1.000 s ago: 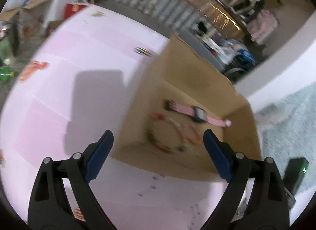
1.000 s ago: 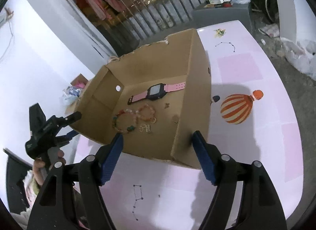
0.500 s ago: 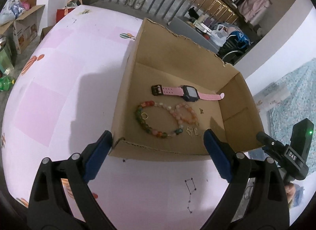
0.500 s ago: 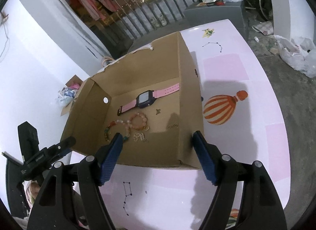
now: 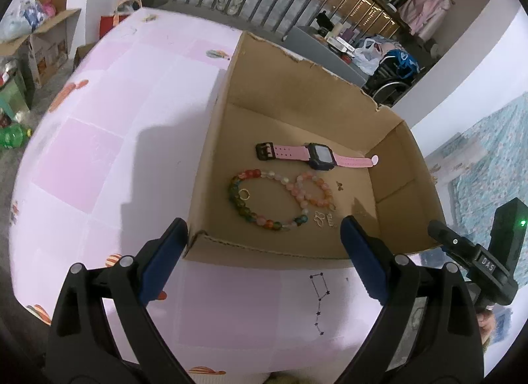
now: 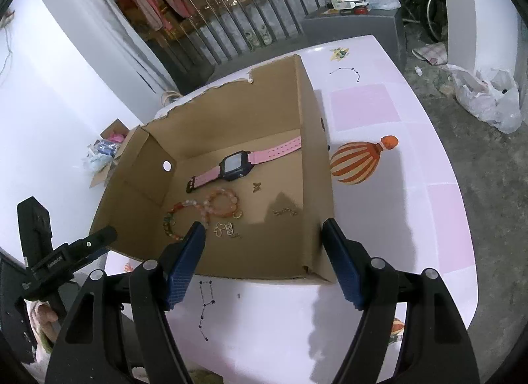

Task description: Organize jewelry

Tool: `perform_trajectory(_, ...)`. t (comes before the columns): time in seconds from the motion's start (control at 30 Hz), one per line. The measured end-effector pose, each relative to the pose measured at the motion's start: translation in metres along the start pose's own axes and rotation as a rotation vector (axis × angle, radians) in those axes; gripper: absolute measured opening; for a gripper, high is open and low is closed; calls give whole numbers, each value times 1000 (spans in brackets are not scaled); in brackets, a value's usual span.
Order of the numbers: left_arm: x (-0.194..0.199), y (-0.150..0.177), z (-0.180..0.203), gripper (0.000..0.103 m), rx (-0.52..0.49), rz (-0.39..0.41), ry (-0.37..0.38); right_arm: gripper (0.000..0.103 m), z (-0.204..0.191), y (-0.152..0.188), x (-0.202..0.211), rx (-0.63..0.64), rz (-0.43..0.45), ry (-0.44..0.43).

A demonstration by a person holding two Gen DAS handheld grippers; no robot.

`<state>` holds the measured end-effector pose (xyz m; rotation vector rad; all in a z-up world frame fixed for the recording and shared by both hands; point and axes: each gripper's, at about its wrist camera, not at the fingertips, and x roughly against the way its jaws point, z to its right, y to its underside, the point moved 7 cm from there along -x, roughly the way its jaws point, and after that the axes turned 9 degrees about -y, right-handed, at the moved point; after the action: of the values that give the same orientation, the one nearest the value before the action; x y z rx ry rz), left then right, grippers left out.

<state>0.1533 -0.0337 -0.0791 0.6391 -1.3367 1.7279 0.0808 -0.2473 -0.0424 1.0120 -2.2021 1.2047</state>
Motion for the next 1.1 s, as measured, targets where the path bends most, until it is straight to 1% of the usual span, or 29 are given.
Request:
perform_trajectory(0.07,10,-2,-1,89,-17,49,-52,72,-2,0,6,4,11,-1)
perform_trajectory(0.13,24,-4,-2,91,-44,118,-125,74,-5,1,16,31,37,47)
perform_trajectory(0.23,42,-4,-4,91,-81,184,-243,81,-17,6,37,101,89,125)
perform_trajectory(0.33,58,-1,-3,94,-112,224,-316,89,-29,11,55,161,141,192)
perform_trajectory(0.37,62,0,-2,94,-118,233,-323,93,-33,12,61,179,161,212)
perform_trajectory(0.43,71,4,1,95,-132,251,-341,97,-43,14,73,228,218,264)
perform_trajectory(0.47,75,5,3,95,-138,258,-357,97,-50,15,79,259,248,290)
perform_trajectory(0.53,81,9,8,95,-153,266,-363,97,-57,15,86,291,277,328)
perform_trajectory(0.63,87,14,14,95,-156,266,-349,97,-64,15,93,312,312,392)
perform_trajectory(0.7,89,15,18,95,-169,269,-376,97,-68,14,95,322,323,416)
perform_trajectory(0.73,90,16,20,95,-186,269,-403,97,-69,14,97,320,330,426)
perform_trajectory(0.8,91,17,26,95,-221,266,-420,97,-70,11,101,306,343,448)
perform_trajectory(0.83,90,18,28,95,-238,253,-429,97,-71,11,102,301,345,452)
perform_trajectory(0.9,88,20,30,95,-253,229,-423,97,-73,10,104,295,345,451)
perform_trajectory(0.97,86,21,29,95,-228,199,-405,97,-73,12,103,292,328,451)
perform_trajectory(1.1,76,27,24,95,-166,124,-369,97,-67,19,91,257,245,457)
